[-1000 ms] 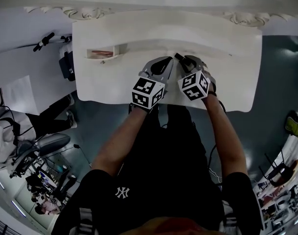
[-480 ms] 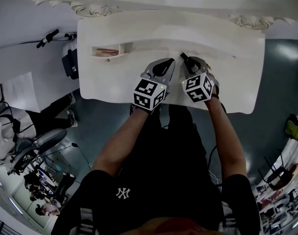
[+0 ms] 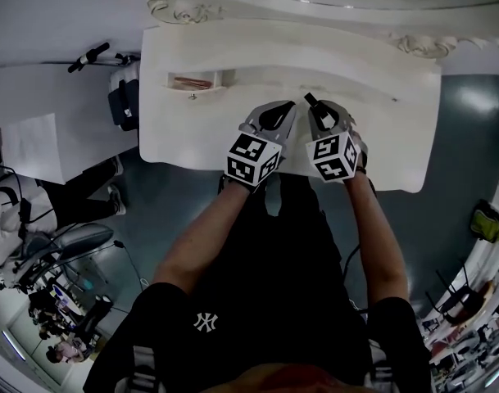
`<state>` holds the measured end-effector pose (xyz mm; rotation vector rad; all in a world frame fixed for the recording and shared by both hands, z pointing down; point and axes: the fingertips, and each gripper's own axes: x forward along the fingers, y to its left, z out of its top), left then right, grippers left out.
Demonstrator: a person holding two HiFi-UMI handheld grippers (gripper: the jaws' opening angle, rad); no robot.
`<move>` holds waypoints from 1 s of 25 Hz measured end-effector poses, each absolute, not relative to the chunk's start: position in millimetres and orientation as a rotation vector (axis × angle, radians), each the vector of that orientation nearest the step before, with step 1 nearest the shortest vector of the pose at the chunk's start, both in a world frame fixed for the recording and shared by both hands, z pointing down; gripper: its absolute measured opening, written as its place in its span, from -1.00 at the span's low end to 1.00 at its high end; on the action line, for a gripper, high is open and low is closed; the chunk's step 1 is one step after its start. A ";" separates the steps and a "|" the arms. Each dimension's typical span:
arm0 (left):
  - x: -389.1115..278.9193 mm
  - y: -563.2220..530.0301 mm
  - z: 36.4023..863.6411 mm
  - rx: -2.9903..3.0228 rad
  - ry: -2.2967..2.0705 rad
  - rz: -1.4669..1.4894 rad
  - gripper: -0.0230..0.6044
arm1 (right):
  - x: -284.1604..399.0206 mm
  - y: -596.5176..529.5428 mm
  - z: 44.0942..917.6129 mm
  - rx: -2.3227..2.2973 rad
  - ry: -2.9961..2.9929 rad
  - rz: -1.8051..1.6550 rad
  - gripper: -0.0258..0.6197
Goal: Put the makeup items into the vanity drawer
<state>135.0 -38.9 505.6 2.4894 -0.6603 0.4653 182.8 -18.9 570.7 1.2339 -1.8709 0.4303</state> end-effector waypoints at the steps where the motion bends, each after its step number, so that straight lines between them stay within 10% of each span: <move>1: 131.9 -38.9 503.7 2.491 -0.662 0.461 -0.93 | 178.5 -19.7 566.2 1.236 -1.875 0.419 -0.57; 25: -16.5 -80.9 460.8 2.453 -0.964 0.310 -0.93 | 7.7 -84.7 487.5 1.066 -2.081 0.110 -0.57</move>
